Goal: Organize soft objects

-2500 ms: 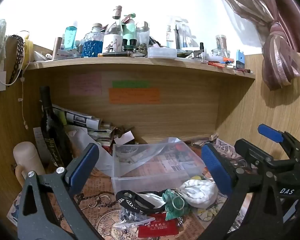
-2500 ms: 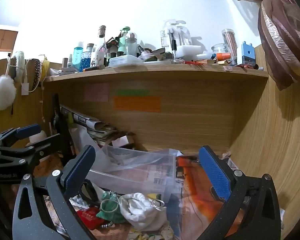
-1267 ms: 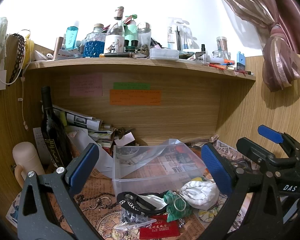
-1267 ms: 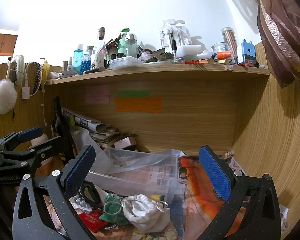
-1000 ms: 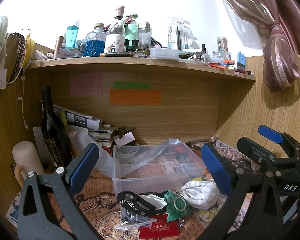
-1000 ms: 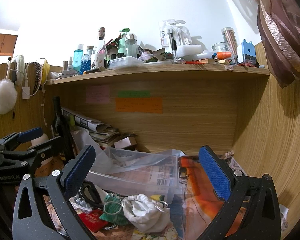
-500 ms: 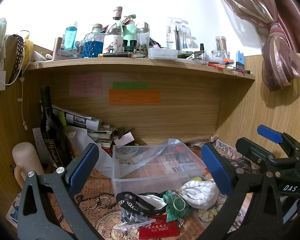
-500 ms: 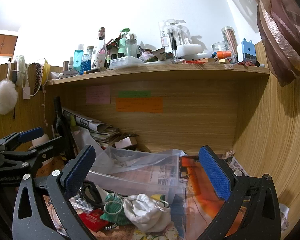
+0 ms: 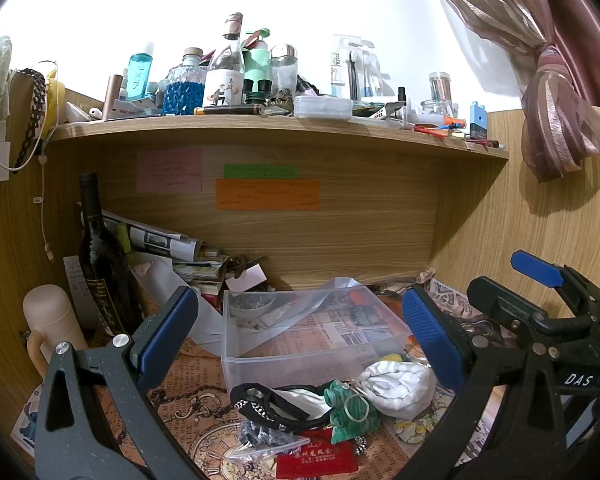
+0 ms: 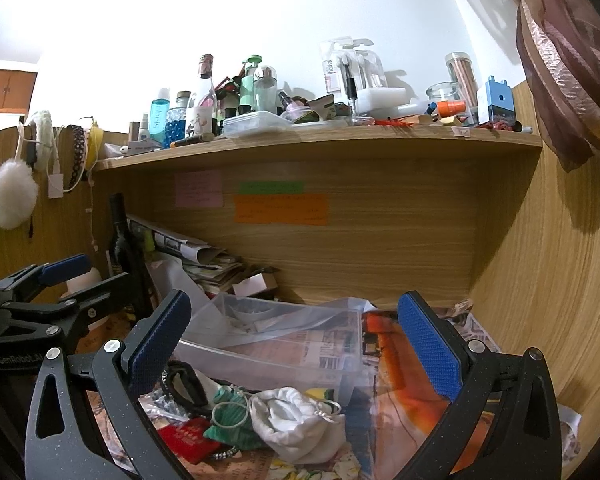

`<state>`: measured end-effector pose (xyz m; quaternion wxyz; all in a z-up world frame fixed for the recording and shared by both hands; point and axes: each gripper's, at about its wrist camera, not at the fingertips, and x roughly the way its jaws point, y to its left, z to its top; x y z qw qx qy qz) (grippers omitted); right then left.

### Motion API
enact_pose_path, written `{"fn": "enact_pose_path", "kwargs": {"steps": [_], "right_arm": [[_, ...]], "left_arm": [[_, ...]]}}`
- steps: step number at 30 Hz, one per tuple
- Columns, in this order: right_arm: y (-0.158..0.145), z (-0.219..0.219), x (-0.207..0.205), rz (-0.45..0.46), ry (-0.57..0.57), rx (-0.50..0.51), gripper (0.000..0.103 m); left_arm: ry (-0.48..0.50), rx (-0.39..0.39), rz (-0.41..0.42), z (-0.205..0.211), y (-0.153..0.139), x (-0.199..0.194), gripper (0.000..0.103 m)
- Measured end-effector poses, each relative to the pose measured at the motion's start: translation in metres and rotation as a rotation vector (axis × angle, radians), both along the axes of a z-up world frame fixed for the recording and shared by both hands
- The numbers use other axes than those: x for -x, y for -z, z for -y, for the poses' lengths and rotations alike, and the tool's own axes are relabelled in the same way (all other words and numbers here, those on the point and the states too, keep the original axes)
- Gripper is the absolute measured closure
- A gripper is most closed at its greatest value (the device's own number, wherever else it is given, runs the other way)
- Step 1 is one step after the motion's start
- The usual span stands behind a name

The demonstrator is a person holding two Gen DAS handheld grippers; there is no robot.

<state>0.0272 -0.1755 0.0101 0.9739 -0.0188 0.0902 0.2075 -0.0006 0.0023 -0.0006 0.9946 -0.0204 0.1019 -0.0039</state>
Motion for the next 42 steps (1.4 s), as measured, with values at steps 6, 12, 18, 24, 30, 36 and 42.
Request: {"fn": "enact_pose_path", "kwargs": {"steps": [6, 12, 18, 24, 30, 36, 42], "right_arm": [[0.000, -0.001, 0.000, 0.000, -0.001, 0.000, 0.000], [0.000, -0.001, 0.000, -0.001, 0.000, -0.002, 0.000], [0.003, -0.002, -0.003, -0.018, -0.006, -0.001, 0.000], [0.018, -0.001, -0.017, -0.086, -0.001, 0.025, 0.000], [0.044, 0.004, -0.034, -0.192, 0.000, 0.054, 0.000], [0.072, 0.007, -0.047, -0.293, -0.004, 0.082, 0.000], [0.094, 0.009, -0.056, -0.363, -0.011, 0.102, 0.000]], "left_arm": [[0.000, -0.001, 0.001, 0.000, 0.000, 0.000, 0.000], [0.000, -0.001, -0.001, 0.000, 0.000, 0.000, 0.000], [0.003, 0.006, -0.020, 0.000, 0.004, -0.005, 0.000], [0.025, 0.026, -0.090, -0.007, 0.019, -0.017, 0.000], [0.047, 0.060, -0.222, -0.017, 0.053, -0.037, 0.000], [0.058, 0.098, -0.364, -0.025, 0.088, -0.059, 0.012], [0.031, 0.153, -0.462, -0.038, 0.117, -0.076, 0.018]]}}
